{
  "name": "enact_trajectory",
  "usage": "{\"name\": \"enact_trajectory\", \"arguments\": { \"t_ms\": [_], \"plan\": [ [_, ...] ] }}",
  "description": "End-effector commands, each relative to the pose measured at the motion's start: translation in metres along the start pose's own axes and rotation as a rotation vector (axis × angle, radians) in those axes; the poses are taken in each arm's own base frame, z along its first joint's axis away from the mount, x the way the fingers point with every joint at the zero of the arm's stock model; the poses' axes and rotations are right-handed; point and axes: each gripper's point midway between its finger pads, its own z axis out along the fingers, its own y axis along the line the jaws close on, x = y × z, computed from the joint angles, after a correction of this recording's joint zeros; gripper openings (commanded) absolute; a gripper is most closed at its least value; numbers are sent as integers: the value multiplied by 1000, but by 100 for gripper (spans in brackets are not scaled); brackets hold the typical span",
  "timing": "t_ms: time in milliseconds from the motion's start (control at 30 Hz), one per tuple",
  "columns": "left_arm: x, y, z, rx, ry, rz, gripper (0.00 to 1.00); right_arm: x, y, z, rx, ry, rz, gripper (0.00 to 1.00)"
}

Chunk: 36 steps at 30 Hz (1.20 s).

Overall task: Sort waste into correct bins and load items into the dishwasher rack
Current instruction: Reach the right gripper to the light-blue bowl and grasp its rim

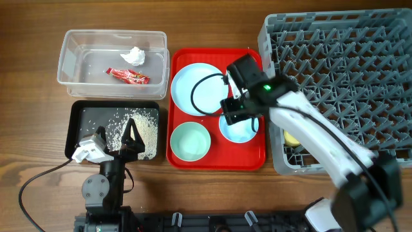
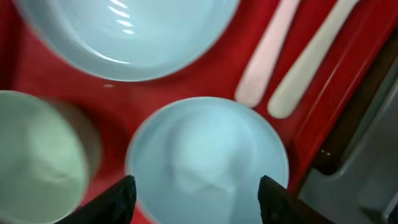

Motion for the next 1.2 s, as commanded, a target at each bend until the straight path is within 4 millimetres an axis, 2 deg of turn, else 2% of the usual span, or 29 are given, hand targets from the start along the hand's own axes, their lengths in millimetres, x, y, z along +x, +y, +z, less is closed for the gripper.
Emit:
{"name": "enact_trajectory", "arguments": {
  "t_ms": [0, 233, 400, 567, 667, 700, 767, 1033, 1167],
  "plan": [
    [1, 0, 0, 6, -2, 4, 100, 5, -31, 30, 119, 77, -34, 63],
    [1, 0, 0, 5, -1, 4, 100, 4, -52, 60, 125, 123, -44, 63],
    [1, 0, 0, 5, -1, 4, 100, 4, -48, 64, 85, 126, -34, 39],
    [1, 0, 0, 5, -1, 4, 100, 11, -45, 68, 67, 142, -7, 36],
    [1, 0, 0, 5, -1, 4, 100, 18, -46, 73, 67, 158, 4, 23],
    [1, 0, 0, 5, -1, 4, 100, 19, -46, 73, 68, 159, 3, 15],
    [1, 0, 0, 6, -2, 4, 100, 18, -46, 72, 67, 155, 4, 5],
    [1, 0, 0, 5, -1, 4, 100, 19, -46, 65, 68, 158, 5, 4],
    [1, 0, 0, 5, -1, 4, 100, 11, -44, 39, 63, 102, 4, 4]
  ]
}}
